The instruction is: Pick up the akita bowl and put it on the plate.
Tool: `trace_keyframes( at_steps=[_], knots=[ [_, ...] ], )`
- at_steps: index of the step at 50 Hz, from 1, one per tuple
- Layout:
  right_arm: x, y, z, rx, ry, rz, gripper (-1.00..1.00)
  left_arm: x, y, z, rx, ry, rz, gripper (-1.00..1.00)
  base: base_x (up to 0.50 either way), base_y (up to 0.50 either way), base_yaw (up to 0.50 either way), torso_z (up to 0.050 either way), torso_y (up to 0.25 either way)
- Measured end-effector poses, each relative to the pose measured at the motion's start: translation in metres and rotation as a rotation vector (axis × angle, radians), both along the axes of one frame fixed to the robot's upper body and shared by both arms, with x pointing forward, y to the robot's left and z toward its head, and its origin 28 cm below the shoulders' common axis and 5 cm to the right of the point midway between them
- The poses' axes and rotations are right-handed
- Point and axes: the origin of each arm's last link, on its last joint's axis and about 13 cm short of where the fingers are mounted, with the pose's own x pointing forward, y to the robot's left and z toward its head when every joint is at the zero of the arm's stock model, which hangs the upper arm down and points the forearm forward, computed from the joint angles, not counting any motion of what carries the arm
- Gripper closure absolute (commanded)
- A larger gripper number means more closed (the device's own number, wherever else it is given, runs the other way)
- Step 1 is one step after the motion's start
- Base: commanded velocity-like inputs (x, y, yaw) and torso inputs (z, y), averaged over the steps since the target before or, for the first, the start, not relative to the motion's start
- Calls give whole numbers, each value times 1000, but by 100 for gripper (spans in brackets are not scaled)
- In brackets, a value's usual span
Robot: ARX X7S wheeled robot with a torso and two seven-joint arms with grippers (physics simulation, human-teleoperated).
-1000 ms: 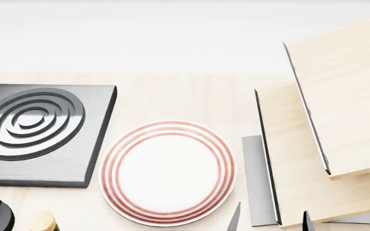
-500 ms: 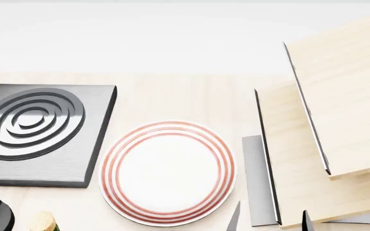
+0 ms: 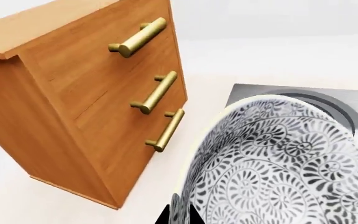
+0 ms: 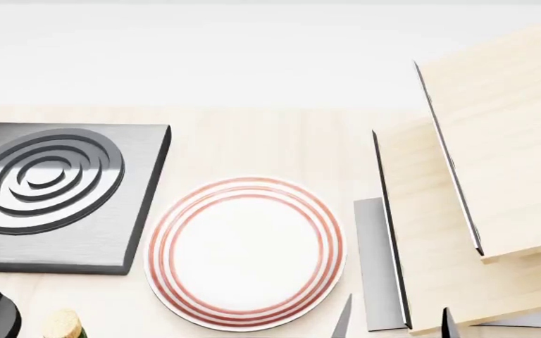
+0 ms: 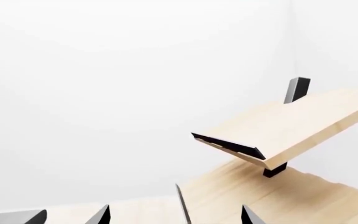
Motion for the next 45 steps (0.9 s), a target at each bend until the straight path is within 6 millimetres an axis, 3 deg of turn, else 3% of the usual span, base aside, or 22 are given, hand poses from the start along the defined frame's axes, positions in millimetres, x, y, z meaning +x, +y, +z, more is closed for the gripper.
trace_keyframes(
  at_steps=[23, 45],
  knots=[
    [1, 1, -1, -7, 4, 4, -100, 27, -11, 27, -155, -116, -77, 100, 0, 0, 0, 0, 0],
    [1, 2, -3, -10, 10, 10, -100, 47, -24, 41, -506, -139, -254, 100, 0, 0, 0, 0, 0]
  ],
)
